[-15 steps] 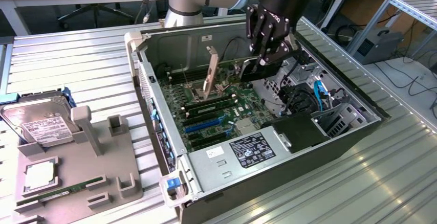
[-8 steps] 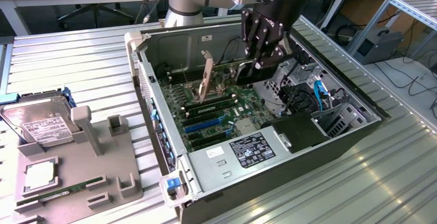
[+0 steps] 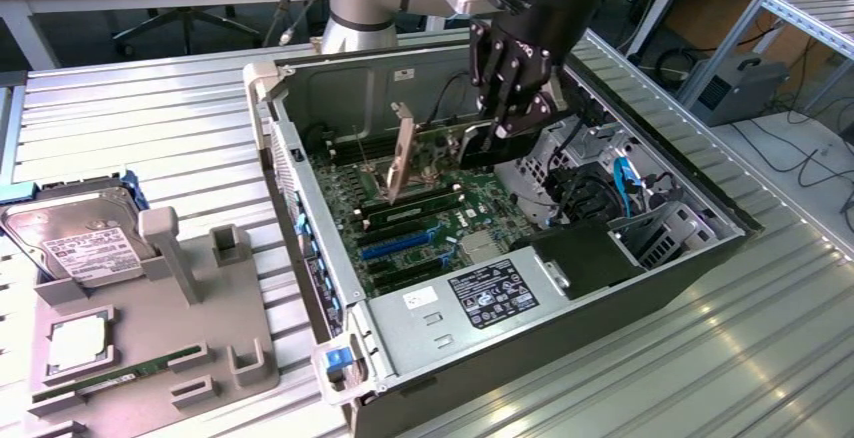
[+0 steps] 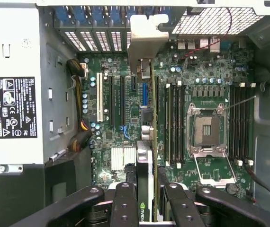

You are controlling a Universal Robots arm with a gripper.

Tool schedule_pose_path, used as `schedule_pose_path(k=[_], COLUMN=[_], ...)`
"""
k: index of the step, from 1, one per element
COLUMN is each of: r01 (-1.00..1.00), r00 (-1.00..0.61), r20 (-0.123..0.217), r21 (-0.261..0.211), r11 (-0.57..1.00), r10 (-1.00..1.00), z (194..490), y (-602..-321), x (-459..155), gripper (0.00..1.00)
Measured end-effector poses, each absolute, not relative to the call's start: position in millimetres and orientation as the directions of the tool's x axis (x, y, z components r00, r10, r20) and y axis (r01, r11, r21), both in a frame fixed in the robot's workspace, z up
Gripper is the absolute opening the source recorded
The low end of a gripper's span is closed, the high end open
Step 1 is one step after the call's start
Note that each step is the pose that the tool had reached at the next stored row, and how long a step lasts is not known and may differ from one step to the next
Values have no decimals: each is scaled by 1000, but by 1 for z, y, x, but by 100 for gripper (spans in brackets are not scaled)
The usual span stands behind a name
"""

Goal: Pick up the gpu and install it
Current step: 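Insert the gpu into the slot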

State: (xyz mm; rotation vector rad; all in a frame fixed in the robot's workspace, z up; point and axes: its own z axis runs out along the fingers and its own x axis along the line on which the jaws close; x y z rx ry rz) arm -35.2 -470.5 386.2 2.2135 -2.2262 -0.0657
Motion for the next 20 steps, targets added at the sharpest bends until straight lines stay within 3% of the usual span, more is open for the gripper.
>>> schedule_pose_path(k=[13, 20], r01=[-1000, -1000], r00=[-6, -6], r20=[-28, -28], r21=[31, 31], r11=[5, 5], r10=[-1000, -1000], z=[355, 352], y=[-470, -467], x=[-35, -35], gripper=[27, 27])
